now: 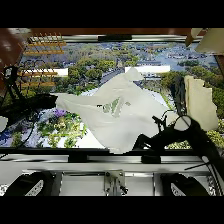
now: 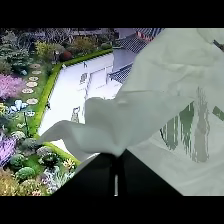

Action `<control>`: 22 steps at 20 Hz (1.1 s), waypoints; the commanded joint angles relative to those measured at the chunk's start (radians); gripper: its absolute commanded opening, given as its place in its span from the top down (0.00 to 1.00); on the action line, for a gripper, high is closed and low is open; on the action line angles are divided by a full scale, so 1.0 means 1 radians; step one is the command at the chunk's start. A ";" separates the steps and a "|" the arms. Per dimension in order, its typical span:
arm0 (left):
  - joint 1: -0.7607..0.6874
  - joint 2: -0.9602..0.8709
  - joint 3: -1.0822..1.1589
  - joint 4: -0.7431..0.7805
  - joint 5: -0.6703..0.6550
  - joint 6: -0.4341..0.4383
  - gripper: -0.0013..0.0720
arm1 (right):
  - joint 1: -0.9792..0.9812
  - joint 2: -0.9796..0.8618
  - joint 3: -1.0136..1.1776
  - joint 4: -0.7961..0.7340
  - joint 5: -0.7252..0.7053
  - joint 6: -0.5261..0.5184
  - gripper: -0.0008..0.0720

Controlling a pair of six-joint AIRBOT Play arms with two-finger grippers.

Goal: Fold the shirts.

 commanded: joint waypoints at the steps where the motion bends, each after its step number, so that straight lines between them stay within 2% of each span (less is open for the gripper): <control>1: 0.002 0.000 0.001 0.000 0.000 0.002 0.94 | 0.179 0.001 -0.089 0.049 -0.211 0.131 0.07; 3: 0.002 0.000 0.001 0.000 0.000 0.002 0.94 | 0.256 -0.074 -0.089 0.079 -0.303 0.143 0.07; 7: 0.002 0.000 0.001 0.000 0.000 0.002 0.94 | 0.340 -0.224 -0.089 0.270 -0.552 0.046 0.07; 10: 0.002 0.000 0.001 0.000 0.000 0.002 0.94 | 0.355 -0.254 -0.088 0.307 -0.678 0.043 0.09; 12: 0.002 0.000 0.001 0.000 0.001 0.003 0.94 | 0.355 -0.254 -0.073 0.290 -0.712 0.051 0.32; 13: 0.002 0.000 0.001 0.000 0.002 0.003 0.94 | 0.355 -0.254 -0.072 0.287 -0.738 0.071 0.34; 14: 0.002 0.000 0.001 0.000 0.002 0.002 0.94 | 0.355 -0.254 -0.072 0.287 -0.754 0.078 0.49; 15: 0.002 0.000 0.001 0.000 0.002 0.003 0.94 | 0.355 -0.254 -0.072 0.287 -0.759 0.085 0.71; 16: 0.002 0.001 0.002 0.000 0.003 0.003 0.94 | 0.355 -0.253 -0.069 0.294 -0.753 0.082 0.88; 17: 0.003 0.002 0.006 0.001 0.007 0.012 0.94 | 0.354 -0.251 -0.049 0.290 -0.728 0.037 0.88; 18: 0.004 0.002 0.022 0.001 0.013 0.047 0.94 | 0.344 -0.240 -0.015 0.259 -0.692 -0.051 0.88; 19: 0.005 0.002 0.056 0.008 0.013 0.079 0.94 | 0.321 -0.216 0.032 0.176 -0.627 -0.101 0.88; 20: 0.011 0.005 0.111 0.013 0.009 0.092 0.94 | 0.281 -0.177 0.102 0.057 -0.529 -0.107 0.88; 22: 0.035 0.024 0.287 0.016 0.009 0.090 0.94 | 0.193 -0.061 0.306 -0.147 -0.331 -0.156 0.88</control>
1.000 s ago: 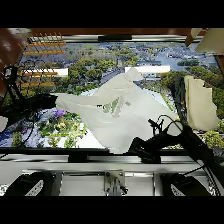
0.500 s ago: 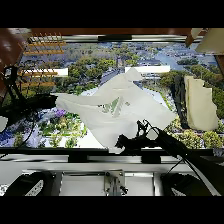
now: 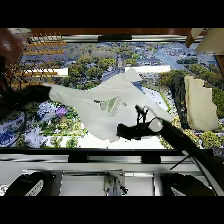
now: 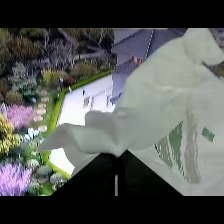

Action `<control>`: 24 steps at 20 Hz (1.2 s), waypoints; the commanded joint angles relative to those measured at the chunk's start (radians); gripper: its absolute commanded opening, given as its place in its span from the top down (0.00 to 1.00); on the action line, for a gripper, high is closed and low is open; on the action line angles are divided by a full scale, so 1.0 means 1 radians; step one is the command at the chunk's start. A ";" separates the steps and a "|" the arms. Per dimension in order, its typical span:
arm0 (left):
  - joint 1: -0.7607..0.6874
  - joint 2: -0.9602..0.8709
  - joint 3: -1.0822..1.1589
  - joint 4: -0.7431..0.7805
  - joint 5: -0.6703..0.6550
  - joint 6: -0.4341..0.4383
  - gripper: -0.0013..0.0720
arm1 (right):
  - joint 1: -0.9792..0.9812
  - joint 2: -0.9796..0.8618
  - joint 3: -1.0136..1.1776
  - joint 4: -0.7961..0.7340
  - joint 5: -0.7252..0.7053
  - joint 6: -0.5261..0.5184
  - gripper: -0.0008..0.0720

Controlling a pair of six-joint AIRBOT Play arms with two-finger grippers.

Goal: Fold the shirts.

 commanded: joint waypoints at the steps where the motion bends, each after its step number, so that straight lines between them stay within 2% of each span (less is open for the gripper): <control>1: 0.034 0.028 0.267 0.007 0.013 0.029 0.94 | -0.121 0.166 0.322 -0.325 0.293 -0.144 0.88; 2: 0.046 0.042 0.393 0.007 0.029 0.027 0.94 | -0.153 0.224 0.465 -0.388 0.337 -0.184 0.88; 4: 0.052 0.066 0.626 0.007 0.079 0.027 0.94 | -0.183 0.311 0.772 -0.509 0.347 -0.176 0.88; 7: 0.052 0.109 0.888 -0.020 0.117 0.026 0.94 | -0.181 0.353 1.126 -0.500 0.321 -0.145 0.88; 9: 0.052 0.146 0.950 -0.031 0.117 0.027 0.94 | -0.181 0.353 1.234 -0.491 0.323 -0.113 0.88; 11: 0.052 0.172 0.950 0.002 0.100 0.027 0.94 | -0.181 0.348 1.242 -0.526 0.356 -0.051 0.88; 15: 0.052 0.138 0.901 0.180 -0.085 0.027 0.94 | -0.181 0.223 1.241 -0.641 0.635 0.031 0.88; 17: 0.052 0.101 0.821 0.257 -0.165 0.027 0.94 | -0.182 0.114 1.241 -0.689 0.717 0.049 0.88; 20: 0.052 0.026 0.640 0.349 -0.201 0.027 0.94 | -0.181 -0.093 1.241 -0.703 0.722 0.051 0.88; 24: 0.053 -0.139 0.452 0.372 -0.083 0.027 0.94 | -0.182 -0.415 1.241 -0.699 0.603 0.051 0.88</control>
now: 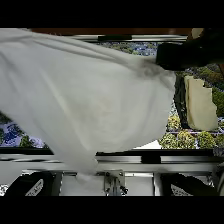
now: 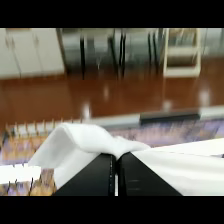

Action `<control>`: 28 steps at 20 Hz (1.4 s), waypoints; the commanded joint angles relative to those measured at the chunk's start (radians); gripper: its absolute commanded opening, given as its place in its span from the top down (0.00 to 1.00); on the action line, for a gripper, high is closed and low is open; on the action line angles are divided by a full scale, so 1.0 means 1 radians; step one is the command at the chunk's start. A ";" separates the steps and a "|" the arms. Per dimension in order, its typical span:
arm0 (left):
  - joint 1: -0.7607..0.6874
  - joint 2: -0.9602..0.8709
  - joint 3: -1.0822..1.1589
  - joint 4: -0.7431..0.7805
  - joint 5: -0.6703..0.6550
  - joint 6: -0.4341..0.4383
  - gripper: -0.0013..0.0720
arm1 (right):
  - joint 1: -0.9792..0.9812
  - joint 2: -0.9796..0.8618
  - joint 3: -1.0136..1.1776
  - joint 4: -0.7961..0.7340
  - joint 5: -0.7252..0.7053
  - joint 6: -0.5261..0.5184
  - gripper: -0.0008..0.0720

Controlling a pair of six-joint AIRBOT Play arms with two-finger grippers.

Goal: Fold the shirts.

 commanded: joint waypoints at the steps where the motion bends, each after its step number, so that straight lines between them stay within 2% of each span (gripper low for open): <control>1: 0.003 -0.151 -0.141 0.052 0.108 0.001 0.94 | 0.000 -0.277 0.003 -0.008 -0.124 0.012 0.88; 4: 0.009 -0.309 -0.142 0.051 0.220 0.000 0.94 | 0.000 -0.437 0.003 0.000 -0.285 0.055 0.88; 6: 0.009 -0.401 -0.142 0.047 0.203 -0.017 0.94 | -0.001 -0.500 0.003 -0.005 -0.330 0.085 0.88; 9: 0.006 -0.532 -0.142 0.027 0.044 -0.114 0.94 | -0.001 -0.568 0.003 0.019 -0.328 0.098 0.88; 12: 0.007 -0.626 -0.142 -0.047 -0.148 -0.125 0.94 | -0.001 -0.605 0.003 0.091 -0.338 0.097 0.85; 13: 0.007 -0.642 -0.142 -0.068 -0.208 -0.124 0.90 | -0.002 -0.602 0.003 0.106 -0.349 0.085 0.84; 14: 0.007 -0.647 -0.142 -0.068 -0.259 -0.124 0.67 | -0.007 -0.594 0.010 0.109 -0.346 0.067 0.65; 15: 0.008 -0.645 -0.137 -0.064 -0.298 -0.124 0.33 | -0.019 -0.575 0.016 0.108 -0.333 0.029 0.26; 16: 0.013 -0.644 -0.114 -0.044 -0.360 -0.124 0.00 | -0.035 -0.549 0.016 0.103 -0.311 -0.028 0.23; 19: 0.030 -0.644 0.015 0.018 -0.625 -0.125 0.01 | -0.124 -0.441 0.016 -0.039 -0.154 -0.109 0.23; 21: 0.024 -0.628 0.033 -0.016 -0.752 -0.176 0.01 | -0.206 -0.393 0.016 -0.111 -0.017 -0.150 0.23; 23: -0.008 -0.591 -0.056 -0.150 -0.728 -0.206 0.01 | -0.295 -0.383 0.015 -0.080 0.094 -0.179 0.23; 25: -0.086 -0.548 -0.230 -0.248 -0.628 -0.254 0.01 | -0.374 -0.384 -0.013 0.008 0.152 -0.192 0.23; 28: -0.212 -0.526 -0.461 -0.261 -0.422 -0.328 0.01 | -0.430 -0.384 -0.062 0.128 0.157 -0.210 0.23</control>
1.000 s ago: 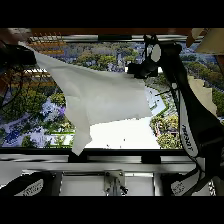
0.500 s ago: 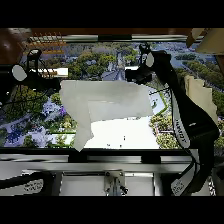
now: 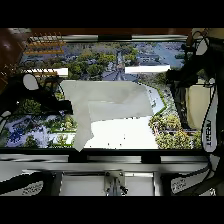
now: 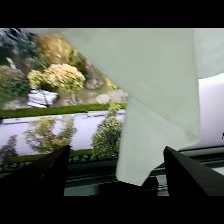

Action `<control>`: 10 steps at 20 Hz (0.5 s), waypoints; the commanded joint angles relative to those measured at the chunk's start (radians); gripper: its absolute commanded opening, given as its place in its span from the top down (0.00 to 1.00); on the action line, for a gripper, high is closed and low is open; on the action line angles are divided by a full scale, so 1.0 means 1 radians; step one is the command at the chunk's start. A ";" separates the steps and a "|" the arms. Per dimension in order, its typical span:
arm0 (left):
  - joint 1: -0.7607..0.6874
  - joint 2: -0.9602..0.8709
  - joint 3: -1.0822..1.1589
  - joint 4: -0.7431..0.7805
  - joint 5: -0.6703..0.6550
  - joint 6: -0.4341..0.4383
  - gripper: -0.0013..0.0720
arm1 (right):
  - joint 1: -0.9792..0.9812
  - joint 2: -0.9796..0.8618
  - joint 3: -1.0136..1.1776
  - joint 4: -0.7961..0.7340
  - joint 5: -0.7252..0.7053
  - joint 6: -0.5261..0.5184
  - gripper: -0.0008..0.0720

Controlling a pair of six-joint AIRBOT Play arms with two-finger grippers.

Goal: Fold the shirts.

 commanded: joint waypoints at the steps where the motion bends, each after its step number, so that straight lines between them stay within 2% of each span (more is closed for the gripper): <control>1: -0.115 0.026 -0.217 -0.080 0.222 -0.110 0.01 | -0.069 0.010 -0.045 0.102 0.065 -0.047 0.23; 4: -0.152 0.013 -0.282 -0.197 0.355 -0.130 0.02 | -0.069 0.009 -0.074 0.104 0.039 -0.068 0.23; 10: -0.170 -0.053 -0.291 -0.268 0.391 -0.126 0.02 | -0.069 0.005 -0.092 0.103 -0.015 -0.075 0.23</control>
